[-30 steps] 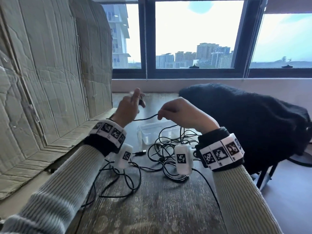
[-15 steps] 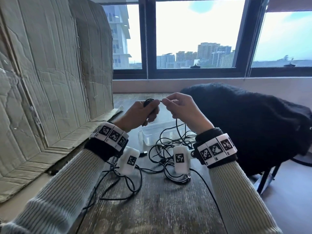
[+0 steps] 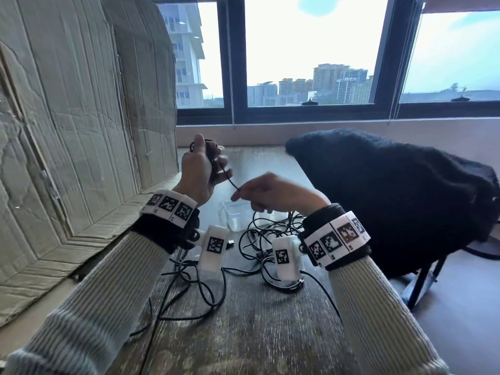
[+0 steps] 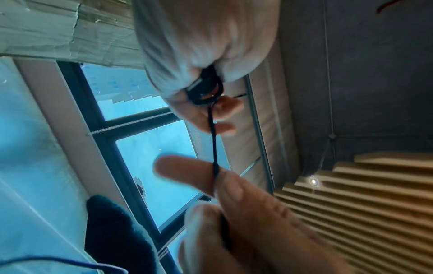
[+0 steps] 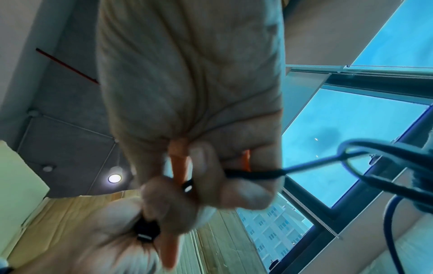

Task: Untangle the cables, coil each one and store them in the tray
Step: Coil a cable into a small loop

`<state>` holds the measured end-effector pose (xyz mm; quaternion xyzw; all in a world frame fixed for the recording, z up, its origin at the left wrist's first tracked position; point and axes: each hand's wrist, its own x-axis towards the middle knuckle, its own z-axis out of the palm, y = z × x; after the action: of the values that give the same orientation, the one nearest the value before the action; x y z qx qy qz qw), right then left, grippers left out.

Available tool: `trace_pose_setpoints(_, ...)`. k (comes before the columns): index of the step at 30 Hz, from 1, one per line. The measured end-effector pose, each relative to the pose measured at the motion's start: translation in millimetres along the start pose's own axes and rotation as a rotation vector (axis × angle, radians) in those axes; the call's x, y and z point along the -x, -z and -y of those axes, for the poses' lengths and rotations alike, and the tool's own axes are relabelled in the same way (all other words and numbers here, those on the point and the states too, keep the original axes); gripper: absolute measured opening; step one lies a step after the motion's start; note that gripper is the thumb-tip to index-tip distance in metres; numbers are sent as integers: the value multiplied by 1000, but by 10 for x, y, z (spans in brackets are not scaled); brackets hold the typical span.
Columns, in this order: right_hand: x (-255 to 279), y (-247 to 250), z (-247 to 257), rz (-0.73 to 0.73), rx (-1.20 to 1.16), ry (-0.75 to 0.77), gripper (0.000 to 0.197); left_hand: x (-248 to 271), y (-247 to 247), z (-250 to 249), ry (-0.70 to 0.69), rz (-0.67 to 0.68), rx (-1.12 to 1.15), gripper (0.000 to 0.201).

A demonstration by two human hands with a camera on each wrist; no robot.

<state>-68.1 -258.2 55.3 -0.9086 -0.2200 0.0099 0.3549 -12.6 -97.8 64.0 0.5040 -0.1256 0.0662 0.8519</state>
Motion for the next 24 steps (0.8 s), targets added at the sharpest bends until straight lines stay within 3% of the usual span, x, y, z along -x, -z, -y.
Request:
trace_pose_setpoints(2, 54, 16, 47, 95, 35, 17, 21, -42, 21, 10, -36, -33, -138, 36)
trace_pose_setpoints(4, 87, 58, 71, 62, 68, 58, 22, -87, 67, 29, -94, -23, -384, 36)
trace_pose_setpoints(8, 66, 95, 75, -123, 11, 172, 18, -15, 97, 123, -200, 203, -949, 67)
trace_pose_setpoints(11, 26, 87, 50, -256, 3, 240, 19, 92, 69, 185, -162, 360, -1107, 85)
trace_pose_setpoints(15, -44, 158, -128, -501, -22, 227, 25, 212, 57, 252, 54, 556, -905, 90)
trace_pose_setpoints(19, -70, 221, -267, -560, -204, 157, 31, 266, 83, 230, 97, 686, -675, 39)
trace_pose_setpoints(21, -59, 236, -301, -557, -229, 115, 27, 247, 79, 201, 139, 639, -468, 30)
trace_pose_setpoints(24, -49, 240, -351, -494, -236, 78, 19, 187, 42, 130, 139, 334, -185, 33)
